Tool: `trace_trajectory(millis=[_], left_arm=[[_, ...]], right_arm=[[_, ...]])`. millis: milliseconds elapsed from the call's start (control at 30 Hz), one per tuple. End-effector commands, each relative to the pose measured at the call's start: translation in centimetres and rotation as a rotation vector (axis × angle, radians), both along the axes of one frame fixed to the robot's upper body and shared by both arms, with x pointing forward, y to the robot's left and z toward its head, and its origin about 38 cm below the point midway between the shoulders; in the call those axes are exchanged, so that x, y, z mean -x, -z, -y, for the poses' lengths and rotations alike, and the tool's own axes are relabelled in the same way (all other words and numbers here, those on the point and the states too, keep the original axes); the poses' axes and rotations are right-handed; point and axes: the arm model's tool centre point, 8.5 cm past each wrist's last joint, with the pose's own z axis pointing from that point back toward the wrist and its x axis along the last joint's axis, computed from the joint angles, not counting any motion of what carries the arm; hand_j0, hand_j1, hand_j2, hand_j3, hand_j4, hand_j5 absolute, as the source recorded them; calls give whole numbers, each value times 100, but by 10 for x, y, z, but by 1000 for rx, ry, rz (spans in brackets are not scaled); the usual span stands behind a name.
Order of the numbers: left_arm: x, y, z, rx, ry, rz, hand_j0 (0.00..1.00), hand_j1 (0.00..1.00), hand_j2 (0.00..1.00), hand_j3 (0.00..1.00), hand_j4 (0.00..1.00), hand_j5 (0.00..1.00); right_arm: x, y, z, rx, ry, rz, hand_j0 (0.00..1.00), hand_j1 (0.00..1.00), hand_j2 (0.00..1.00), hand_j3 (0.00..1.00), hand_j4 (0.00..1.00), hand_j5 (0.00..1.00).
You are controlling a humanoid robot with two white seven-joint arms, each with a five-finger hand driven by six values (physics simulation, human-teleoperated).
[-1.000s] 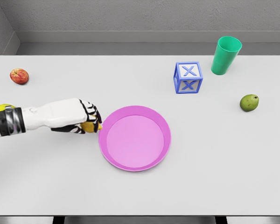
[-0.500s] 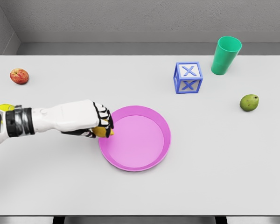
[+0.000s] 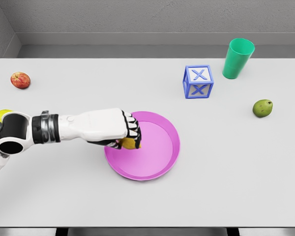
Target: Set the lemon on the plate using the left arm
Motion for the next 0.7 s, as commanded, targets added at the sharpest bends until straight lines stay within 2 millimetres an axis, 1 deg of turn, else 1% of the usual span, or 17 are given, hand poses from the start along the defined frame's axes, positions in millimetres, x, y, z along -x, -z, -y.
trace_trajectory(millis=[0, 67, 133, 167, 233, 333, 400, 433, 500, 600, 667], left_arm=[[0, -1, 6, 26, 6, -4, 100, 100, 100, 100, 100, 100], [0, -1, 5, 26, 3, -5, 100, 100, 100, 100, 100, 100], [-4, -5, -4, 21, -18, 2, 100, 100, 100, 100, 100, 100], [-5, -8, -13, 19, -35, -3, 100, 100, 100, 100, 100, 100], [-12, -28, -53, 2, -121, 26, 100, 100, 100, 100, 100, 100], [-15, -49, -89, -10, -193, 31, 100, 100, 100, 100, 100, 100], [-14, -56, -108, -36, -226, 25, 100, 100, 100, 100, 100, 100], [-12, -59, -121, -47, -250, 9, 100, 100, 100, 100, 100, 100], [-14, -60, -135, -54, -288, 0, 100, 100, 100, 100, 100, 100], [-19, -52, -158, -64, -356, -38, 100, 100, 100, 100, 100, 100], [-19, -52, -158, -68, -357, -42, 100, 100, 100, 100, 100, 100]], right_arm=[[0, 0, 0, 0, 0, 0, 100, 100, 100, 100, 100, 100], [0, 0, 0, 0, 0, 0, 100, 100, 100, 100, 100, 100], [0, 0, 0, 0, 0, 0, 100, 100, 100, 100, 100, 100], [0, 0, 0, 0, 0, 0, 100, 100, 100, 100, 100, 100], [0, 0, 0, 0, 0, 0, 100, 100, 100, 100, 100, 100], [0, 0, 0, 0, 0, 0, 100, 100, 100, 100, 100, 100], [0, 0, 0, 0, 0, 0, 100, 100, 100, 100, 100, 100], [0, 0, 0, 0, 0, 0, 100, 100, 100, 100, 100, 100], [0, 0, 0, 0, 0, 0, 100, 100, 100, 100, 100, 100], [0, 0, 0, 0, 0, 0, 100, 100, 100, 100, 100, 100], [0, 0, 0, 0, 0, 0, 100, 100, 100, 100, 100, 100]])
